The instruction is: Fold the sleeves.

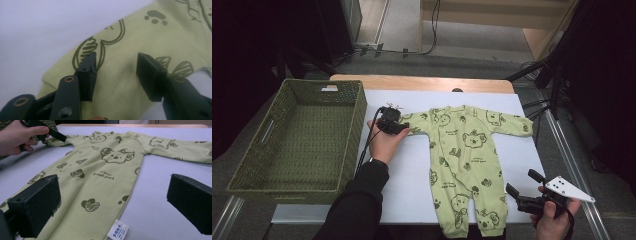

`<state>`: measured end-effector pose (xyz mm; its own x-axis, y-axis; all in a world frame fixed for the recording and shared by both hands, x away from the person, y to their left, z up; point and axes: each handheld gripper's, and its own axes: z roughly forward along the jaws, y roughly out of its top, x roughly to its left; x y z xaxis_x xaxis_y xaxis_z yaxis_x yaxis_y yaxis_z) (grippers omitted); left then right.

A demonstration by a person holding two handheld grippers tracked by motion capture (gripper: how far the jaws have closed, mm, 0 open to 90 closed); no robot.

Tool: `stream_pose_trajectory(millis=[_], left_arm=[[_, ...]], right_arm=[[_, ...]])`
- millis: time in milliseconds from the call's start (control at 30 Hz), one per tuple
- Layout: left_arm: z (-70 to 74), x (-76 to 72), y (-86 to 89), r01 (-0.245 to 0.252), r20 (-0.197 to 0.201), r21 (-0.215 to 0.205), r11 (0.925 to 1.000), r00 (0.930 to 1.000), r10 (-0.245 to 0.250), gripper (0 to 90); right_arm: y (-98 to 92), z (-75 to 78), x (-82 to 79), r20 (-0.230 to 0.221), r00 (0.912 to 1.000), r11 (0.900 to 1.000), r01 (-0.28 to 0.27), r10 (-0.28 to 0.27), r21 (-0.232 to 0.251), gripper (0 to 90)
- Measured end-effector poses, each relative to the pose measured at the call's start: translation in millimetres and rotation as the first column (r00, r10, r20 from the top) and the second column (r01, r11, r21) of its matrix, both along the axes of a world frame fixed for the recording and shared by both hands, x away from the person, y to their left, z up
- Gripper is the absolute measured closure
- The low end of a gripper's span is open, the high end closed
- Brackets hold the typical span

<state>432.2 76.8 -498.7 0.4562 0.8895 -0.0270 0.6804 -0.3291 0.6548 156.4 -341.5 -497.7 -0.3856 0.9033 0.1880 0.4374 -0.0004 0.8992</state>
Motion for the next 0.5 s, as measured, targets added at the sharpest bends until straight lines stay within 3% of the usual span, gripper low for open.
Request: stream_pose_trajectory(millis=[100,233,367,500], left_arm=[[-1.3,-2.3,-1.6,0.022,0.027,0.038,0.9991,0.9994,-0.023,62.3],[-1.5,-3.9,-2.7,0.059,0.021,0.028,0.9979,0.9980,-0.059,87.9],[-0.8,-2.6,0.2,0.058,0.011,0.007,0.9983,0.9982,-0.058,89.4],[0.6,-1.9,2.4,0.029,0.043,0.036,0.9989,0.9986,-0.030,89.5]], right_arm=[[0.8,-0.4,0.6,-0.002,1.0000,1.000,-0.003,0.003,-0.001,0.0],[1.8,0.2,0.0,0.001,1.0000,1.000,-0.004,0.004,-0.004,0.0],[1.6,-0.3,0.1,0.000,1.0000,1.000,-0.006,0.006,0.000,0.0],[0.5,-0.1,-0.2,0.002,1.0000,1.000,-0.001,0.001,0.003,0.0]])
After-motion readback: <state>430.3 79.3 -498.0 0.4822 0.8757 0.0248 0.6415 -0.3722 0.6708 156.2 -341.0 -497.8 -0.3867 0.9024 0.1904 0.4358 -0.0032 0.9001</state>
